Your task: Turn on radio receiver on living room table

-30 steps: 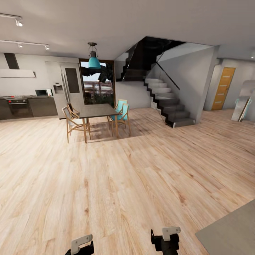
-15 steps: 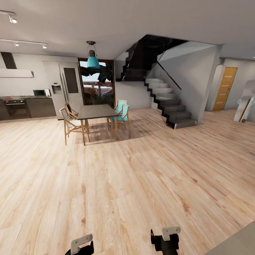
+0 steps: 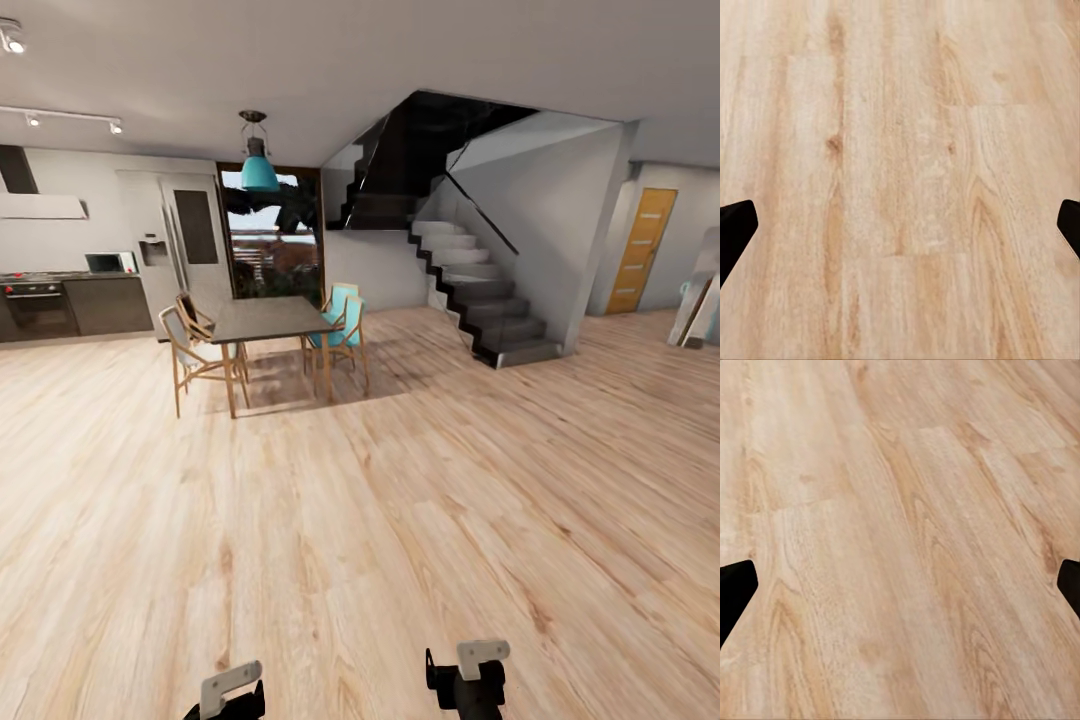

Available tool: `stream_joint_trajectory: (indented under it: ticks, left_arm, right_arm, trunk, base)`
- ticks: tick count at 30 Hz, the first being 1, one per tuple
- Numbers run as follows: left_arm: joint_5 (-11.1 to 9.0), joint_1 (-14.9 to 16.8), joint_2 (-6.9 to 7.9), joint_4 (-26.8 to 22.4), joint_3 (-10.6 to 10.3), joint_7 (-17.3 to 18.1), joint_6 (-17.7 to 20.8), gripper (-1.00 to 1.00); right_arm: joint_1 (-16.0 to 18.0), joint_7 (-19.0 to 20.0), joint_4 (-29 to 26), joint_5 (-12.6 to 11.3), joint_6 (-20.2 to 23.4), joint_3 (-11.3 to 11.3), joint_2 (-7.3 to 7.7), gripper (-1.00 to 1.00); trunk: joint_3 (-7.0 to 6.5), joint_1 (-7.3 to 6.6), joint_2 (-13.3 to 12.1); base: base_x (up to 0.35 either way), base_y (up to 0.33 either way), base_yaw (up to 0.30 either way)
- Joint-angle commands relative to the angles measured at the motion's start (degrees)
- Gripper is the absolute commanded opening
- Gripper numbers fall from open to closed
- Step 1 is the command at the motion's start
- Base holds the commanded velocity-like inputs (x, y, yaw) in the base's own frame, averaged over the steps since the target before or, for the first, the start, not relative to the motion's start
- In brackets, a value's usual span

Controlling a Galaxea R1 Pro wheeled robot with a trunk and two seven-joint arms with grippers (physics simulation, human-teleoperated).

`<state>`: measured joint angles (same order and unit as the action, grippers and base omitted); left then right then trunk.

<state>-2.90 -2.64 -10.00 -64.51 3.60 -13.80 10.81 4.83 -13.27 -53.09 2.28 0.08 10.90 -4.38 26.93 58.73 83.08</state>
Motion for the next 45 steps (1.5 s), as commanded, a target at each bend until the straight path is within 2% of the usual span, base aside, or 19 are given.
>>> stream_joint_trajectory:
  ticks: [1,27,32,45]
  left_arm:
    - [0.0,0.0,0.00,0.0,0.0,0.0,0.0,1.00]
    - [0.0,0.0,0.00,0.0,0.0,0.0,0.0,1.00]
    - [0.0,0.0,0.00,0.0,0.0,0.0,0.0,1.00]
    - [0.0,0.0,0.00,0.0,0.0,0.0,0.0,1.00]
  right_arm:
    - [0.0,0.0,0.0,0.0,0.0,0.0,-0.01,1.00]
    - [0.0,-0.1,0.0,0.1,0.0,0.1,0.02,1.00]
    - [0.0,-0.1,0.5,0.4,0.0,2.6,0.05,1.00]
    - [0.0,-0.2,0.5,0.4,0.1,2.9,0.07,1.00]
  trunk:
    - [0.00,0.00,0.0]
    - [0.00,0.00,0.0]
    - [0.00,0.00,0.0]
    - [0.00,0.00,0.0]
  base:
    - [0.336,0.000,0.000]
    - [0.336,0.000,0.000]
    - [0.336,0.000,-0.001]
    - [0.336,0.000,-0.039]
